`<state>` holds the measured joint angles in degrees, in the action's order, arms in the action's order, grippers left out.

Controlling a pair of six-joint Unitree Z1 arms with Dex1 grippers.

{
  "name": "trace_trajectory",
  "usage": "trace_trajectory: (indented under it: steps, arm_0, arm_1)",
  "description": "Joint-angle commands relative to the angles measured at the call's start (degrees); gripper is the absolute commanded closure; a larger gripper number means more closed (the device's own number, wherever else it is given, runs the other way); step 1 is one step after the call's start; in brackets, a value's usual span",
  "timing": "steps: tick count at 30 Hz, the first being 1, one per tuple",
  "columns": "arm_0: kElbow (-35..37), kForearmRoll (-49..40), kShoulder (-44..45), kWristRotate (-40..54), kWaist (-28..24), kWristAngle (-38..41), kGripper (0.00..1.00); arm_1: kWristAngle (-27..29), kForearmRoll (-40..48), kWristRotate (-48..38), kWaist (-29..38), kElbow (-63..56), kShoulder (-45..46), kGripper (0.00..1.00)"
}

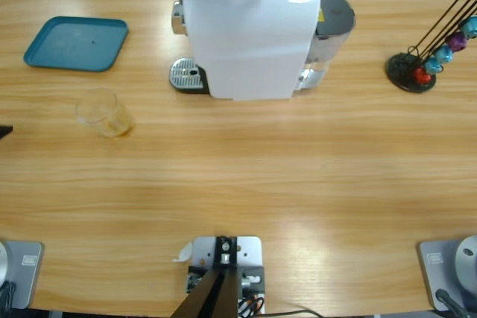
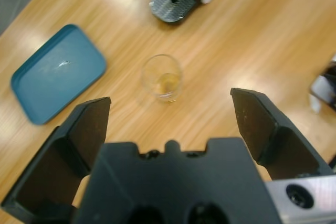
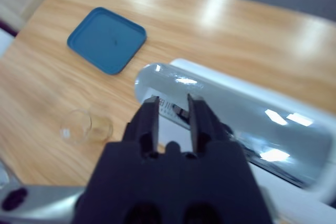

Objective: Pour coffee

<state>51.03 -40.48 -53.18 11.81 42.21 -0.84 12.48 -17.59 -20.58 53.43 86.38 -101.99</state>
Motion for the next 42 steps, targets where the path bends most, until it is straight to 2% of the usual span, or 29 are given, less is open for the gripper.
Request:
trace_trajectory:
  steps: [1, 4, 8, 11, 16, 19, 22, 27, 38, 42]
  arm_0:
    - [-6.8, 4.3, -2.3, -8.4, -0.2, -8.0, 0.000]
    - [-9.9, 6.4, -1.7, -13.8, 0.6, -8.6, 0.000]
    - [-12.0, 9.1, -1.5, -20.0, 3.4, -10.9, 0.000]
    - [-15.9, 15.6, -2.1, -25.1, 5.4, -11.1, 0.000]
    - [-23.1, 23.9, -3.7, -26.6, 10.0, -11.3, 0.000]
    - [-26.8, 28.2, -4.6, -28.5, 10.3, -11.9, 0.000]
    - [-27.1, 30.1, -7.4, -29.0, 10.3, -16.2, 0.000]
    - [-27.5, 33.0, -11.6, -30.5, 10.7, -19.1, 0.000]
    - [-34.8, 41.9, -8.7, -32.1, 13.6, -15.0, 0.000]
    - [-36.1, 46.8, -12.8, -32.5, 13.6, -15.2, 0.000]
  arm_1:
    - [-9.5, -10.0, 10.7, 0.3, 5.1, 18.7, 0.000]
    - [-12.5, -13.4, 11.9, 0.4, -1.7, 24.4, 0.000]
    - [-12.4, -15.9, 11.6, 0.4, -13.7, 33.5, 0.000]
    - [-11.9, -17.1, 10.8, 0.4, -18.2, 37.4, 0.000]
    - [-9.8, -22.0, 10.5, 0.4, -21.4, 39.1, 0.000]
    - [-7.0, -26.1, 10.2, 0.4, -23.4, 40.4, 0.000]
    - [-4.8, -27.5, 10.4, 0.4, -26.6, 41.9, 0.000]
    - [-2.7, -27.5, 11.8, 0.4, -31.0, 43.0, 0.000]
    - [-1.6, -25.5, 11.7, 0.4, -31.9, 41.5, 0.000]
    - [-1.6, -26.1, 11.7, 0.4, -32.1, 41.8, 0.000]
